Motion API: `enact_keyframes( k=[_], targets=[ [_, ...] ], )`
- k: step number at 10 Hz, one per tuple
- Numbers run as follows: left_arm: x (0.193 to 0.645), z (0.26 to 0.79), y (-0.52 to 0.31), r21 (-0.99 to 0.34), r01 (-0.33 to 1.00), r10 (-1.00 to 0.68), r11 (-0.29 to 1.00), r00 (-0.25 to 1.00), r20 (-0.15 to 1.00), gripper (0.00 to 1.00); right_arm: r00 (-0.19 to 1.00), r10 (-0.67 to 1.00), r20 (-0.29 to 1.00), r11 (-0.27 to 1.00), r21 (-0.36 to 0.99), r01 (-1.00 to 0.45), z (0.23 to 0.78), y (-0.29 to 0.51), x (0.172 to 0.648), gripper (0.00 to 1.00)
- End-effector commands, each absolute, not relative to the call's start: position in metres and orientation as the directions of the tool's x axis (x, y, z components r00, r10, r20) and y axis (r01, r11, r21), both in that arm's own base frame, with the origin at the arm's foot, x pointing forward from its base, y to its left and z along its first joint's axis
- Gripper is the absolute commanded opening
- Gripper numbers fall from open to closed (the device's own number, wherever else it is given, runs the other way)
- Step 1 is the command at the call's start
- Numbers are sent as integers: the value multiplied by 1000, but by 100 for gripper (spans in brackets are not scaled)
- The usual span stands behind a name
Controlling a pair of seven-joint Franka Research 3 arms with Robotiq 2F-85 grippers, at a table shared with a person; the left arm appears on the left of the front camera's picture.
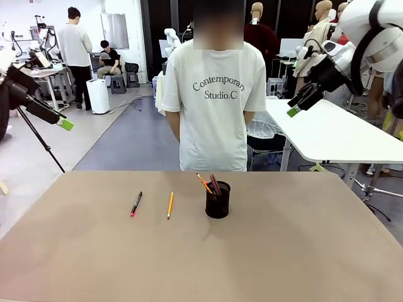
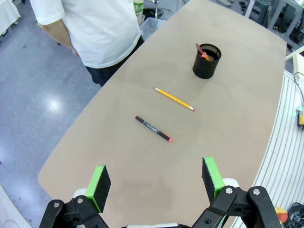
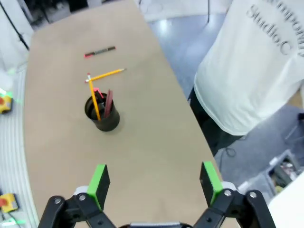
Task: Place the pens into the pen holder.
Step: Pick up a writing instrument from the table and place it into the Pen holder.
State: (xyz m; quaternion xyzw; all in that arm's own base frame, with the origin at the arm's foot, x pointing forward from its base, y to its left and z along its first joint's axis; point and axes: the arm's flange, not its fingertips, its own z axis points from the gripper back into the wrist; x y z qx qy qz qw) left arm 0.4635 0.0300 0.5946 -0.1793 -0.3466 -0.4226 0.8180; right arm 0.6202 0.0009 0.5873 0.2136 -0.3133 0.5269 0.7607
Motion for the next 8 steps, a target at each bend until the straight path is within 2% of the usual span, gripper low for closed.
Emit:
enact_keyframes(
  k=[1, 3, 6, 7, 8],
  targets=[
    [463, 596, 30, -1, 821, -566, 572, 395, 723, 100, 207, 593, 778, 312, 15, -950, 580, -15, 591, 100],
    [463, 596, 30, -1, 821, -566, 572, 395, 723, 100, 181, 557, 810, 283, 20, -959, 572, -32, 571, 100],
    [463, 596, 30, -1, 821, -566, 572, 395, 723, 100, 151, 587, 795, 212, 29, -977, 550, -31, 577, 100],
    [463, 596, 30, -1, 821, -566, 572, 395, 723, 100, 194, 571, 798, 265, 44, -963, 566, -40, 575, 100],
    [463, 596, 30, -1, 821, -566, 572, 395, 723, 100, 194, 571, 798, 265, 44, -963, 566, -40, 575, 100]
  ],
)
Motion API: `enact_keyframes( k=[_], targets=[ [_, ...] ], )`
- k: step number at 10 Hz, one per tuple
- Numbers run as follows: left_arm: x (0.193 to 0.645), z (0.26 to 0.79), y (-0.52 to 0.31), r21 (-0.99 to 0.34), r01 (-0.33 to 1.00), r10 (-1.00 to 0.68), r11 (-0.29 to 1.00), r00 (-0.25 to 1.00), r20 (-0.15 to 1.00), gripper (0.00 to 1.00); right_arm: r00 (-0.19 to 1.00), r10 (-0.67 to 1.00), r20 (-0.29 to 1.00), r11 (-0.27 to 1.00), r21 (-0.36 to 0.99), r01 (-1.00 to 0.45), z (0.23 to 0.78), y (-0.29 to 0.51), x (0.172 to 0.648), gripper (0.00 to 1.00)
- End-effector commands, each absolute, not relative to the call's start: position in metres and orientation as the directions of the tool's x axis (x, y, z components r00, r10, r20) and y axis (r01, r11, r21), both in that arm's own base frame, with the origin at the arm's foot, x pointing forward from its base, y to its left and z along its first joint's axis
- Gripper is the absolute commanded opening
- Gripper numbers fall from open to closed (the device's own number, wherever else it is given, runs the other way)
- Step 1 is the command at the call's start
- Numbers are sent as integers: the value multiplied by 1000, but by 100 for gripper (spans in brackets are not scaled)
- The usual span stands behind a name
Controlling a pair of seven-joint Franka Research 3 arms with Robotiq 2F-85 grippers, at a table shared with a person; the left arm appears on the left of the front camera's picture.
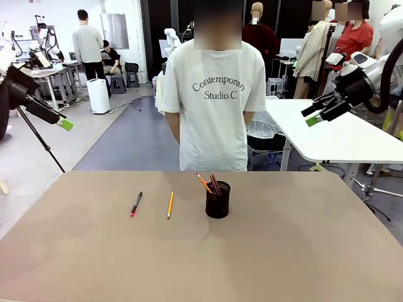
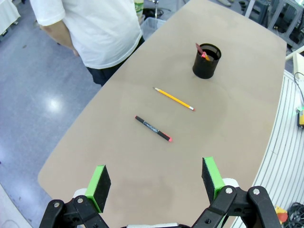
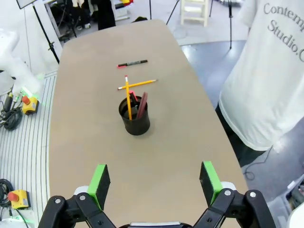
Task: Place the pens into the pen holder.
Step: Pick up a writing instrument from the table and place it into the Pen holder.
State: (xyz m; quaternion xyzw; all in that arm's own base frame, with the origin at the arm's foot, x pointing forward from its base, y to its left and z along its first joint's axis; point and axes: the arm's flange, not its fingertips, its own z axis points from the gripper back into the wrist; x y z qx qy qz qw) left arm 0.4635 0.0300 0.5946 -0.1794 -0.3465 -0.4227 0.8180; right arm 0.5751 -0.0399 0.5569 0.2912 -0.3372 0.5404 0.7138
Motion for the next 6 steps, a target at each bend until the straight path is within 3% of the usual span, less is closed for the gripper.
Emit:
enact_keyframes(
  k=[1, 6],
  targets=[
    [463, 596, 30, -1, 821, -566, 572, 395, 723, 100, 194, 571, 798, 265, 44, -963, 566, -40, 575, 100],
    [463, 596, 30, -1, 821, -566, 572, 395, 723, 100, 194, 571, 798, 265, 44, -963, 566, -40, 575, 100]
  ],
)
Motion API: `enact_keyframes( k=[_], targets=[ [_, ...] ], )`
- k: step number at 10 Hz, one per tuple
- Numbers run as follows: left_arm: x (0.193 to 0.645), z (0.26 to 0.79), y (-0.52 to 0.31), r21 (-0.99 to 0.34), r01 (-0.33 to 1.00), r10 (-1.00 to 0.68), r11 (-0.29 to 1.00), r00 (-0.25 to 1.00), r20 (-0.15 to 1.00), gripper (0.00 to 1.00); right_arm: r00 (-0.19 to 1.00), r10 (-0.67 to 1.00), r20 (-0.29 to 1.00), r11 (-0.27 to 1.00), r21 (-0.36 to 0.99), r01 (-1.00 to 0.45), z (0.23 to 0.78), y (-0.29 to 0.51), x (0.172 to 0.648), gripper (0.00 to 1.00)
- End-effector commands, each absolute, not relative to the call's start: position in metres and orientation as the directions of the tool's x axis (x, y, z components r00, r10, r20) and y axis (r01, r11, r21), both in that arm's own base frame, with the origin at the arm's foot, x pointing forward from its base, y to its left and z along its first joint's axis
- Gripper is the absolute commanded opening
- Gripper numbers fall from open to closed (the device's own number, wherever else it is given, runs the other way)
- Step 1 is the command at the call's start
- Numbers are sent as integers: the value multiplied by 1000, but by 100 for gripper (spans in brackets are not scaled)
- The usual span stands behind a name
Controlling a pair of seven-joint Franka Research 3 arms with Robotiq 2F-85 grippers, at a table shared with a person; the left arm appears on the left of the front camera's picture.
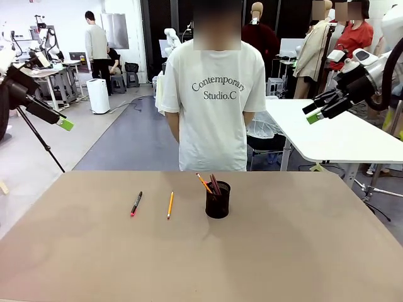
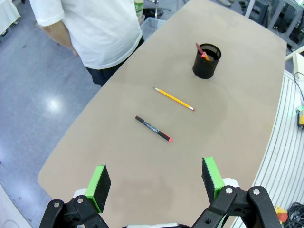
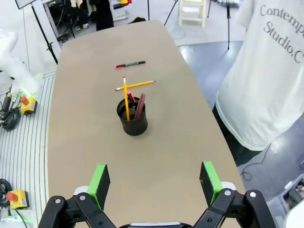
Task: Place the pens into the pen holder.
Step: Pick up a writing instrument from the table and place it into the Pen holder.
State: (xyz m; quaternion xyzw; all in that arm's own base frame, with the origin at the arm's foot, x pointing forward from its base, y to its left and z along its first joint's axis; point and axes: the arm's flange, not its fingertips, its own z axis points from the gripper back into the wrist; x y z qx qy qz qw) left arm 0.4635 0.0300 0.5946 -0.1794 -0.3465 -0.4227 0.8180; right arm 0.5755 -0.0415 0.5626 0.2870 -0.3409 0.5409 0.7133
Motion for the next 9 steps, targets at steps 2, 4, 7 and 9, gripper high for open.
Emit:
enact_keyframes(
  k=[2, 4, 7, 9],
  targets=[
    [463, 596, 30, -1, 821, -566, 572, 395, 723, 100, 194, 571, 798, 265, 44, -963, 566, -40, 575, 100],
    [457, 604, 4, 13, 775, -593, 631, 472, 652, 100, 194, 571, 798, 265, 44, -963, 566, -40, 575, 100],
    [461, 591, -62, 55, 707, -651, 705, 616, 444, 100, 194, 571, 798, 265, 44, -963, 566, -40, 575, 100],
    [474, 564, -102, 108, 570, -566, 815, 740, 365, 100, 194, 571, 798, 265, 44, -963, 566, -40, 575, 100]
  ],
)
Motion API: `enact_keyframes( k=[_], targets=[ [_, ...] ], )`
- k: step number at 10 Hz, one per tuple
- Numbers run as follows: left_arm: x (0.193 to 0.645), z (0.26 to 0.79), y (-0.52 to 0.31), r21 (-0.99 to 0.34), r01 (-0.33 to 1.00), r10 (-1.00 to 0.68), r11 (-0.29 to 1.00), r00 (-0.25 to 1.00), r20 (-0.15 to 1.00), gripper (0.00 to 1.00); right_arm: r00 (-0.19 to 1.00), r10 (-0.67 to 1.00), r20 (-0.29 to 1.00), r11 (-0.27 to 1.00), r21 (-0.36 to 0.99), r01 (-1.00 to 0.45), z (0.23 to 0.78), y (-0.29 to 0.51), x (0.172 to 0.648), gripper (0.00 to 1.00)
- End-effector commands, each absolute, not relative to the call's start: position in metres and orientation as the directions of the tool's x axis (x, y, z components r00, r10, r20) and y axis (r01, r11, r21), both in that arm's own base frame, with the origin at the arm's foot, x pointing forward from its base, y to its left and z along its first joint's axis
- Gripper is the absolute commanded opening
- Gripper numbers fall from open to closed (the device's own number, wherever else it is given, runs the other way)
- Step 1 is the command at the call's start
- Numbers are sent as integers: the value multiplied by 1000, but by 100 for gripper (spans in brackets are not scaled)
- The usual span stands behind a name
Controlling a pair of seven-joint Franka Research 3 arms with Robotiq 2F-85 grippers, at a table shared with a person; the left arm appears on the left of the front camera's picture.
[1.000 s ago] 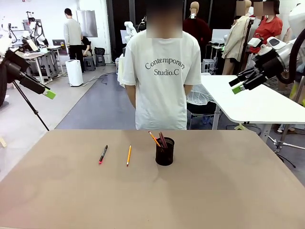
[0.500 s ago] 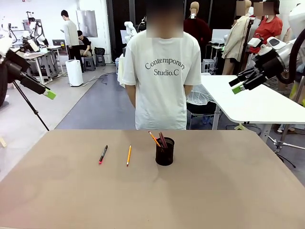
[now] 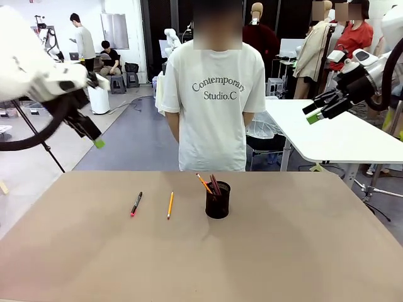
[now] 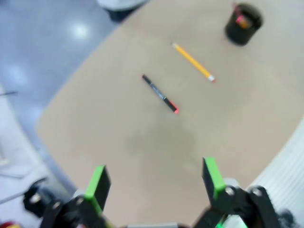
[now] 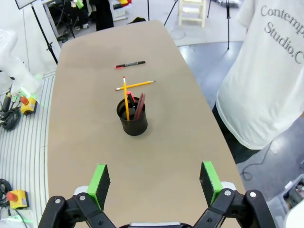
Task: Place the pens into the pen holder.
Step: Pick up a writing instrument from the table and place it into the Pen holder.
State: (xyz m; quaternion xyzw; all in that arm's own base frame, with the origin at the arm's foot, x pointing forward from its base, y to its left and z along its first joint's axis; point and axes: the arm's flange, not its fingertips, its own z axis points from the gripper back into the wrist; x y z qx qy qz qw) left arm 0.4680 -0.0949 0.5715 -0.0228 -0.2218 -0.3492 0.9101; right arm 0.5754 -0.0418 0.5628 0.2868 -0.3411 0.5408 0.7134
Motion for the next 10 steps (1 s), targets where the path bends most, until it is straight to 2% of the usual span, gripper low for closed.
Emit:
enact_keyframes(
  k=[1, 2, 3, 4, 5, 10],
  targets=[
    [475, 552, -116, 117, 523, -528, 844, 772, 354, 100, 194, 571, 798, 265, 44, -963, 566, -40, 575, 100],
    [481, 538, -129, 163, 476, -501, 864, 785, 364, 100, 194, 571, 798, 265, 44, -963, 566, -40, 575, 100],
    [488, 528, -141, 119, 488, -493, 865, 779, 388, 100, 194, 571, 798, 265, 44, -963, 566, -40, 575, 100],
    [485, 533, -131, 82, 600, -576, 796, 709, 407, 100, 194, 571, 798, 265, 44, -963, 566, -40, 575, 100],
    [482, 531, -135, 128, 504, -513, 854, 777, 364, 100, 194, 571, 798, 265, 44, -963, 566, -40, 575, 100],
    [482, 531, -135, 128, 504, -513, 854, 777, 364, 100, 194, 571, 798, 265, 44, -963, 566, -40, 575, 100]
  ],
)
